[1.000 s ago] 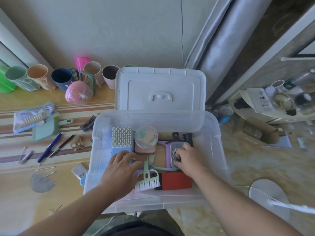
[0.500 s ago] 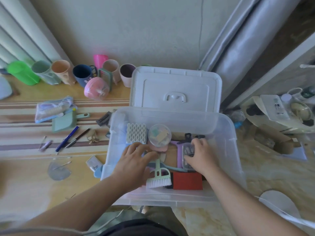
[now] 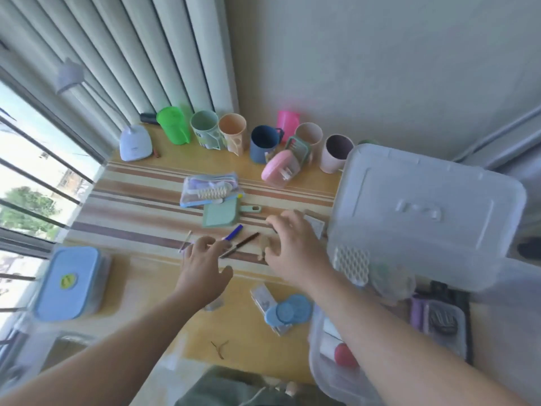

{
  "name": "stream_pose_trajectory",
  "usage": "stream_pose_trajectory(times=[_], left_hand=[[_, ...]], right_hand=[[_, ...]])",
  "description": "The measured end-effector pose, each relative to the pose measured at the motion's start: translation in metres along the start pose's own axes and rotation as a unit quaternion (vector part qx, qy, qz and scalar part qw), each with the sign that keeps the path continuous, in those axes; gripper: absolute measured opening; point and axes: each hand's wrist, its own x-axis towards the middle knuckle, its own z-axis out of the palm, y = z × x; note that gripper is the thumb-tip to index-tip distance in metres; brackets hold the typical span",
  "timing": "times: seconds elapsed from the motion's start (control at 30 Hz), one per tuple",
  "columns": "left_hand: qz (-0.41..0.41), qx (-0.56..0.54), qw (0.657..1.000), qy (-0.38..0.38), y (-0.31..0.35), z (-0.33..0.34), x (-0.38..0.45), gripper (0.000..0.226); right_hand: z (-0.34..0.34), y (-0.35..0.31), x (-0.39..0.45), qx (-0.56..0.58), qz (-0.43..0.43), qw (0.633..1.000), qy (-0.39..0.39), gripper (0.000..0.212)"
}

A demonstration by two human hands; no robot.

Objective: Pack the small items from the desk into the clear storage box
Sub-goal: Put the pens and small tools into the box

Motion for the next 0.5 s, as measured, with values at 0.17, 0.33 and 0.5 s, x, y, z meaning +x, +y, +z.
stream_pose_trajectory(times=[0.17, 0.33, 0.5], left_hand=[[-0.029, 0.011, 0.997, -0.067, -0.066, -0.012, 0.027, 0.052], [0.002, 0.042, 0.992, -0.117, -0.078, -0.003, 0.066, 0.052], [0.028, 0.080, 0.980, -0.179, -0.057, 0.020, 0.099, 0.057]], right_hand=[[0.070, -0.008, 0.059, -0.098, 0.215, 0.961, -0.142, 0.059], [0.114, 0.007, 0.075, -0.124, 0.252, 0.944, -0.172, 0.027], [0.104, 0.003, 0.059, -0.033, 0.327, 0.937, -0.116, 0.010]])
